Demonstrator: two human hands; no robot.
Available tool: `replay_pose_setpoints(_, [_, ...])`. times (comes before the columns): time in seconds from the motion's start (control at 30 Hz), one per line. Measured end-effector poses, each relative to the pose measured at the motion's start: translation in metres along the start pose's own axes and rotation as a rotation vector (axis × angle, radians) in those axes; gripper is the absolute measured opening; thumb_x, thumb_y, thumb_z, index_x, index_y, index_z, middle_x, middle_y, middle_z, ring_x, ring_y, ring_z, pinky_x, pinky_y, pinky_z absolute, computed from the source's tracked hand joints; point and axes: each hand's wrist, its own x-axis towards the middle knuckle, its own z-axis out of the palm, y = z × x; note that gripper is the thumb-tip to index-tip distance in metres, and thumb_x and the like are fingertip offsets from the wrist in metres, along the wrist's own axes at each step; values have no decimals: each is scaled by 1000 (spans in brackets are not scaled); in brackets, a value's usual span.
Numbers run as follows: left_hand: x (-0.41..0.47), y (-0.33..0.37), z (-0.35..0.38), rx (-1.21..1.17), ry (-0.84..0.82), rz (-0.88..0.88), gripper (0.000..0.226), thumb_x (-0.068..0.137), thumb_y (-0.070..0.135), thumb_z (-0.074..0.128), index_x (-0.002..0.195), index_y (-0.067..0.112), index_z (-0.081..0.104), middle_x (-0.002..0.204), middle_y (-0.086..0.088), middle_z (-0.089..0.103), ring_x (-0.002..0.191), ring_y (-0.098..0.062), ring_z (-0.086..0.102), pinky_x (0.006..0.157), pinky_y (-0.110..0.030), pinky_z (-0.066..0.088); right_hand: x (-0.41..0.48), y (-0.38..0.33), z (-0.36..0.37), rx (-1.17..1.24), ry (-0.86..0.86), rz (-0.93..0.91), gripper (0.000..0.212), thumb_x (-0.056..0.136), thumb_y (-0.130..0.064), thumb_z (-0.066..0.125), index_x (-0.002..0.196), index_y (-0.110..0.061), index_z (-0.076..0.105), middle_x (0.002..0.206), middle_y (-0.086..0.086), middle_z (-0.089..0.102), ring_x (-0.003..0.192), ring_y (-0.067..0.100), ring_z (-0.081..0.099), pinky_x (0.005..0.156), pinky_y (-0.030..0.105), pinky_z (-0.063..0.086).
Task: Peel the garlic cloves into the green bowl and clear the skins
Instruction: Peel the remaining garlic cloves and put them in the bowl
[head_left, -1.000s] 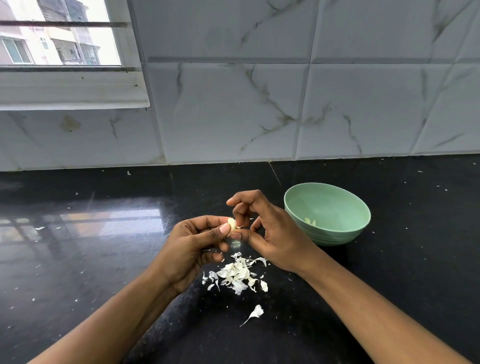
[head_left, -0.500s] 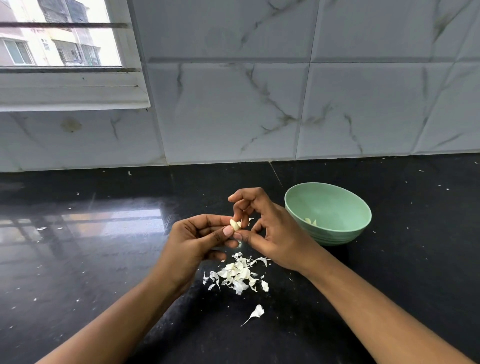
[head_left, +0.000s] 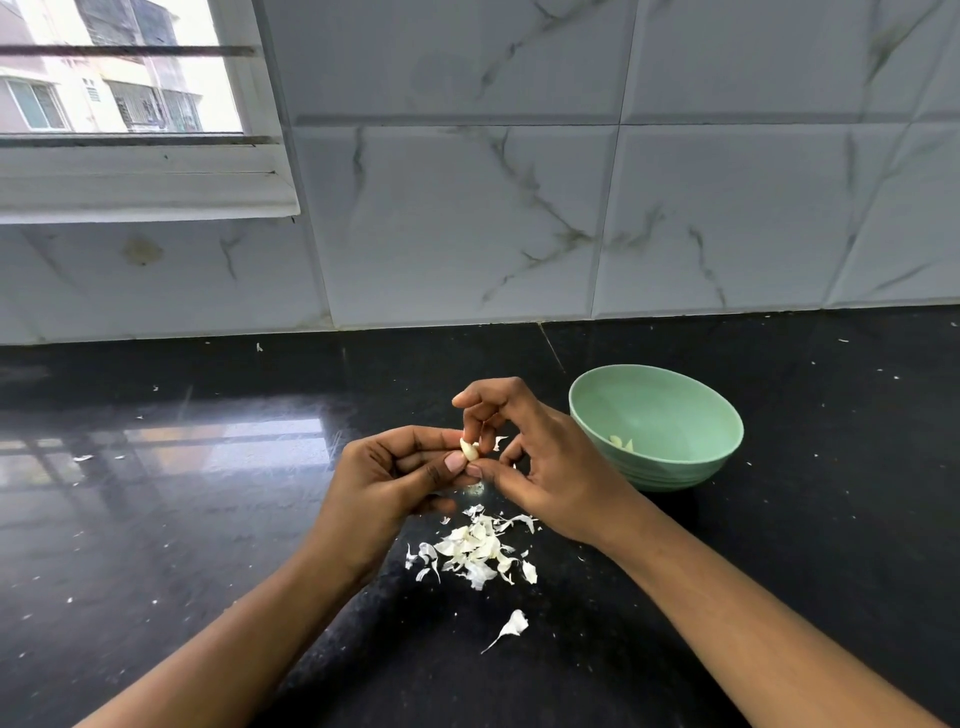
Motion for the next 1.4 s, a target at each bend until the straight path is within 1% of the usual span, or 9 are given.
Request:
replay_pose_setpoints(0.13, [0,1,0,-24,6,6,24,69,11,66,92,6,69,81,-15,74,75,-20,73,57,-24,57,-1,-1,0,-42,12,-17,57,80,-1,68,119,-32,40,92,-9,53,84,11,56,62,29,51])
replay_pose_setpoints(0.27, [0,1,1,-51,6,10,22,69,11,66,90,7,69,78,-15,74,73,-18,72,57,-24,56,-1,-3,-1,-87,20,-33,55,80,-2,67,117,-34,41,88,-14,52,83,9,57,63,23,50])
replay_pose_setpoints(0.43, [0,1,1,-98,8,-20,20,70,11,65,89,8,68,75,-13,73,70,-17,72,54,-22,55,0,-4,-1,-5,42,-17,54,80,-3,67,117,-32,42,90,-12,53,81,10,56,59,32,50])
replay_pose_setpoints(0.53, [0,1,2,-111,2,-35,22,70,12,64,91,7,67,76,-13,74,70,-16,72,54,-22,55,1,-3,-2,34,23,-4,58,80,0,68,119,-32,40,97,-11,55,84,10,56,57,34,50])
replay_pose_setpoints(0.63, [0,1,2,-106,9,-34,22,70,12,65,91,7,67,76,-13,74,70,-16,72,54,-22,55,1,-2,-1,27,5,-4,58,81,1,67,120,-31,39,95,-9,54,85,11,56,58,35,50])
replay_pose_setpoints(0.9, [0,1,3,-107,15,-27,17,71,13,64,88,8,66,74,-12,73,69,-16,72,54,-22,55,0,-3,-3,76,14,47,54,80,3,67,115,-31,43,81,-15,52,74,4,57,55,33,49])
replay_pose_setpoints(1.13, [-1,1,3,-170,-17,-52,22,72,13,61,92,6,66,75,-13,73,69,-14,72,54,-22,56,2,-5,-5,118,19,59,55,79,0,70,115,-32,42,95,-9,55,81,11,56,55,31,53])
replay_pose_setpoints(1.23, [-1,1,4,-173,-20,-57,22,72,14,61,92,6,67,75,-13,73,70,-13,72,54,-22,56,2,-4,-5,90,0,49,55,81,1,68,116,-31,41,93,-9,55,82,13,57,54,36,50])
replay_pose_setpoints(1.4, [-1,-1,2,-116,2,-1,20,73,13,63,91,7,68,77,-15,73,71,-15,71,56,-24,56,2,-5,-6,52,9,43,54,80,-1,69,115,-30,41,86,-9,54,80,11,58,53,34,49])
